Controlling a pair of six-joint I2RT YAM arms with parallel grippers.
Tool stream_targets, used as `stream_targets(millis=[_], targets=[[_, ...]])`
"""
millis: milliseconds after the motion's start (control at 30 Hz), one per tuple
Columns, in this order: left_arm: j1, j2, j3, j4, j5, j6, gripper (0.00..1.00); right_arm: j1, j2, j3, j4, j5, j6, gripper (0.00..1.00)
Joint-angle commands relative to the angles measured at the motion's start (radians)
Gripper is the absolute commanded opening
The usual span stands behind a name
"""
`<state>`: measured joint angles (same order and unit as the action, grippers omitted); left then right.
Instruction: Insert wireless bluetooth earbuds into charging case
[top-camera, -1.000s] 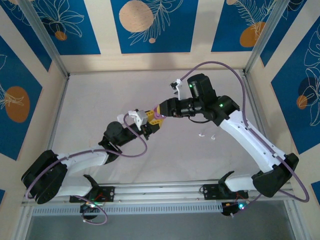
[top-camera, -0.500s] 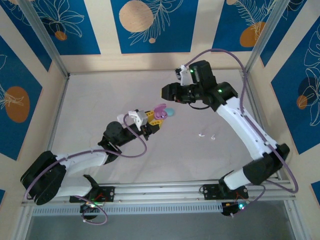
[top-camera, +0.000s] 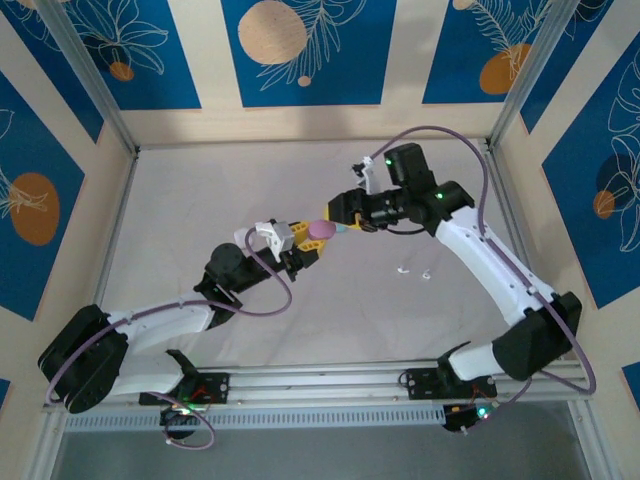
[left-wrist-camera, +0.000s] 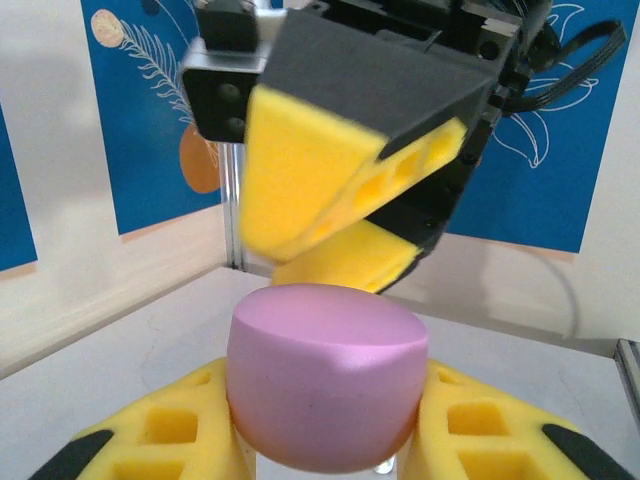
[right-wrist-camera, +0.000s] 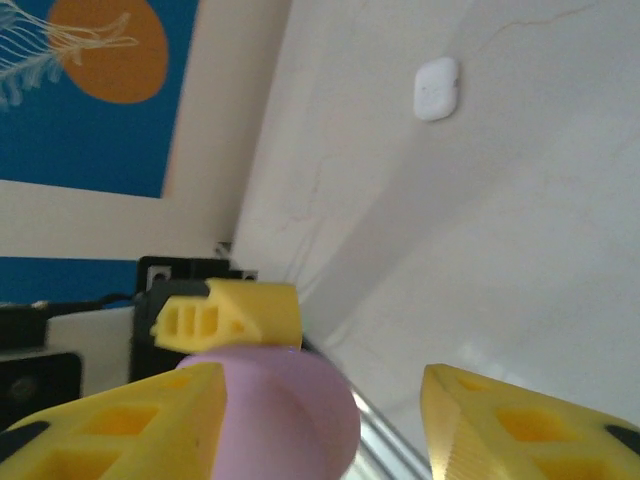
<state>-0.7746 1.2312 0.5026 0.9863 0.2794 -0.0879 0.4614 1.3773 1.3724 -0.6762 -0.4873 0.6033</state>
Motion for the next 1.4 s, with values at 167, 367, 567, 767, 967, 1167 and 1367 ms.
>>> stream_targets(millis=[167, 367, 567, 767, 967, 1167, 1367], targets=[[-0.011, -0.023, 0.049, 0.063, 0.033, -0.023, 0.18, -0.059, -0.033, -0.104, 0.171, -0.354, 0.105, 0.63], [-0.012, -0.010, 0.064, 0.096, 0.058, -0.054, 0.18, -0.058, 0.007, -0.142, 0.262, -0.473, 0.180, 0.61], [-0.011, -0.005, 0.074, 0.094, 0.068, -0.063, 0.18, -0.056, 0.059, -0.141, 0.290, -0.561, 0.224, 0.52], [-0.011, -0.008, 0.077, 0.080, 0.063, -0.063, 0.19, -0.056, 0.055, -0.153, 0.323, -0.566, 0.246, 0.31], [-0.012, -0.016, 0.071, 0.034, 0.028, -0.038, 0.25, -0.061, 0.023, -0.158, 0.316, -0.563, 0.233, 0.21], [-0.010, -0.023, 0.077, -0.047, 0.021, -0.002, 0.49, -0.096, -0.031, -0.195, 0.343, -0.472, 0.255, 0.17], [-0.012, -0.082, 0.048, -0.158, -0.033, 0.057, 0.73, -0.163, -0.073, -0.276, 0.424, -0.340, 0.288, 0.17]])
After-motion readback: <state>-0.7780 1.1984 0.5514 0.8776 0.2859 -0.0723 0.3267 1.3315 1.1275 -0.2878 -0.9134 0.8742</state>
